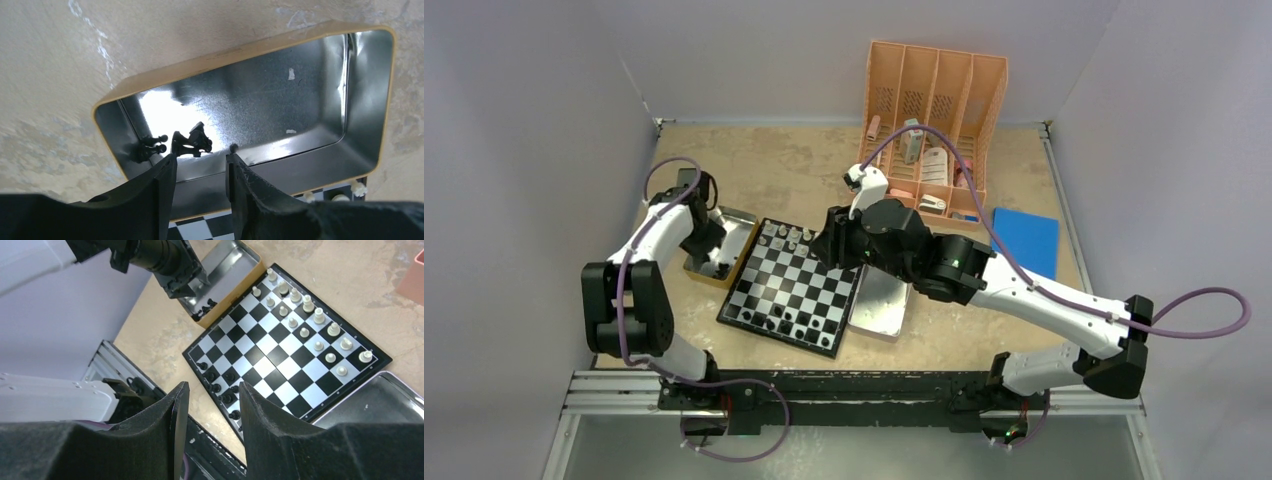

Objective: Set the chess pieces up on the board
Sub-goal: Pick up the chess piece from the storage box.

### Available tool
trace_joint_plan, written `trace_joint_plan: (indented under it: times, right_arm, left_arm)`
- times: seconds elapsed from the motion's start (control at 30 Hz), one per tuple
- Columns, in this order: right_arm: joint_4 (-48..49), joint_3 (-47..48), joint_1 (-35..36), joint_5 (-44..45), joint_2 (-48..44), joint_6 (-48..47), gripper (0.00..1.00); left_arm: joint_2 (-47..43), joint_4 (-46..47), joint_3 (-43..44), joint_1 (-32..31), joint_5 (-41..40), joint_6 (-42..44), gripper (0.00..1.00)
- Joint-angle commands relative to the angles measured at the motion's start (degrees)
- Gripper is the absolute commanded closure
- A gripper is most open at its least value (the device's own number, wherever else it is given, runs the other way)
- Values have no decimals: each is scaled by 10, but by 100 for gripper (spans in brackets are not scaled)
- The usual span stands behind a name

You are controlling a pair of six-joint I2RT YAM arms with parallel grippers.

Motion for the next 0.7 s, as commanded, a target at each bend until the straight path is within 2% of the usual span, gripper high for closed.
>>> trace_joint_plan:
  times: [0.0,0.3,0.5,0.67]
  right_arm:
    - [-9,32,2,9,6,-24,56]
    - [-12,37,1,21,7,-36,56]
    - [-18,34,1,27,-1,-33,56]
    - [-29,32,1,31,-8,-26,57]
  left_arm:
    - [32,-50,42,6,16,-132,60]
    - [75,-89,40,6,14,-237,58]
    - [84,-68,32,6,9,-252,56]
    - [98,-67,34,9,-11,-265,59]
